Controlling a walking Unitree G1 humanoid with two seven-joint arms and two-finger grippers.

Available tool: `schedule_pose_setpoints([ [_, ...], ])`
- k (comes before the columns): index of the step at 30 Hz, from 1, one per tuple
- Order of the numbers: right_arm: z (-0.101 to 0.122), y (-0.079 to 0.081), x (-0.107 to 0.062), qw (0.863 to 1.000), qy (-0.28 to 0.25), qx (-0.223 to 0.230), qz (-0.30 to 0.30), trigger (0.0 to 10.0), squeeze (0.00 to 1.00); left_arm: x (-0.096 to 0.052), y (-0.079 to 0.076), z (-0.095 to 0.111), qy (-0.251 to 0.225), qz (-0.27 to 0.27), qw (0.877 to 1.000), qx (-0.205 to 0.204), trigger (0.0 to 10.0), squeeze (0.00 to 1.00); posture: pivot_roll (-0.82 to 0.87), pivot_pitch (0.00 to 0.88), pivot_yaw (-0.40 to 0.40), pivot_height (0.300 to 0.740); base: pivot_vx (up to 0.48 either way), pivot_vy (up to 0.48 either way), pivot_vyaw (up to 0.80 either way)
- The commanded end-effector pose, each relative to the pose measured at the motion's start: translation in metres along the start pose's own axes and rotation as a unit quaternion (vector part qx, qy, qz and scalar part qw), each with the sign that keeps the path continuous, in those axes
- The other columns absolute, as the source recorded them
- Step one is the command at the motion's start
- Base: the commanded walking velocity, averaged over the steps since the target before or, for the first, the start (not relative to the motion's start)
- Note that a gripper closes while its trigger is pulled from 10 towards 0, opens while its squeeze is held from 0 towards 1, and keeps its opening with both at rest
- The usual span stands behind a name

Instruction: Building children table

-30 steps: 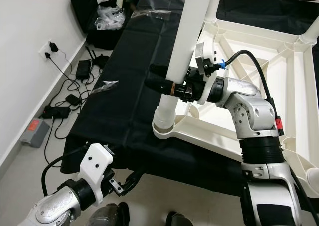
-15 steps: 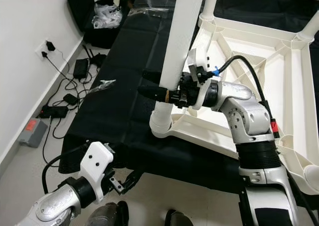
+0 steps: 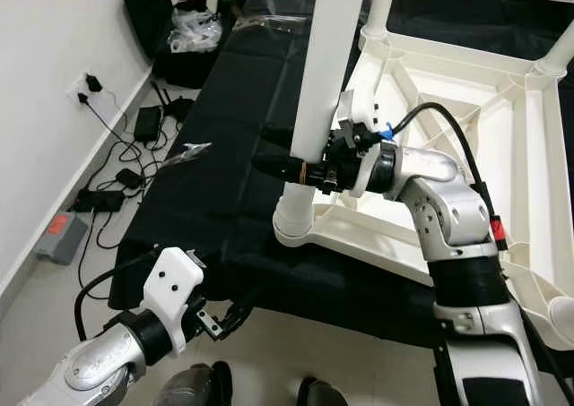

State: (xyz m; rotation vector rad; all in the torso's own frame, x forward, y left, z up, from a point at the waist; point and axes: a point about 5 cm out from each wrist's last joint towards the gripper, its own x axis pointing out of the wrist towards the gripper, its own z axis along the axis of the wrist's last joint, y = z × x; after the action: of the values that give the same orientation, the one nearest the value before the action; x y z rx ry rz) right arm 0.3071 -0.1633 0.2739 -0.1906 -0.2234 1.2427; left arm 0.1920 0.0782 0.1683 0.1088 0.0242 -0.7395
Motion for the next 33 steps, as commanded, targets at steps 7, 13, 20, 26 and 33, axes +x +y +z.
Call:
schedule_pose_setpoints([
  [7, -0.003, 0.012, 0.005, 0.999, 0.001, -0.012, -0.049, 10.0, 0.00, 0.004, 0.004, -0.002, 0.005, 0.010, 1.000, 0.001, 10.0, 0.00, 0.18, 0.241, 0.015, 0.740, 0.000, 0.000, 0.00],
  [13, -0.003, 0.017, 0.016, 0.999, 0.003, -0.004, -0.045, 10.0, 0.00, 0.005, 0.003, -0.002, 0.003, 0.008, 1.000, 0.002, 10.0, 0.00, 0.17, 0.237, 0.009, 0.740, 0.000, 0.000, 0.00],
  [20, -0.004, 0.014, 0.027, 0.998, 0.002, 0.004, -0.058, 10.0, 0.00, 0.006, 0.005, -0.001, 0.001, 0.017, 1.000, 0.002, 10.0, 0.00, 0.18, 0.239, 0.001, 0.740, 0.000, 0.000, 0.00],
  [26, -0.009, 0.015, 0.026, 0.995, 0.012, 0.010, -0.095, 10.0, 0.00, 0.007, 0.007, -0.001, -0.001, 0.017, 1.000, 0.005, 10.0, 0.00, 0.17, 0.241, 0.000, 0.740, 0.000, 0.000, 0.00],
  [33, -0.012, 0.014, 0.025, 0.991, 0.018, 0.013, -0.132, 10.0, 0.00, 0.010, 0.010, 0.002, -0.007, 0.023, 1.000, 0.010, 10.0, 0.00, 0.17, 0.244, 0.000, 0.740, 0.000, 0.000, 0.00],
])
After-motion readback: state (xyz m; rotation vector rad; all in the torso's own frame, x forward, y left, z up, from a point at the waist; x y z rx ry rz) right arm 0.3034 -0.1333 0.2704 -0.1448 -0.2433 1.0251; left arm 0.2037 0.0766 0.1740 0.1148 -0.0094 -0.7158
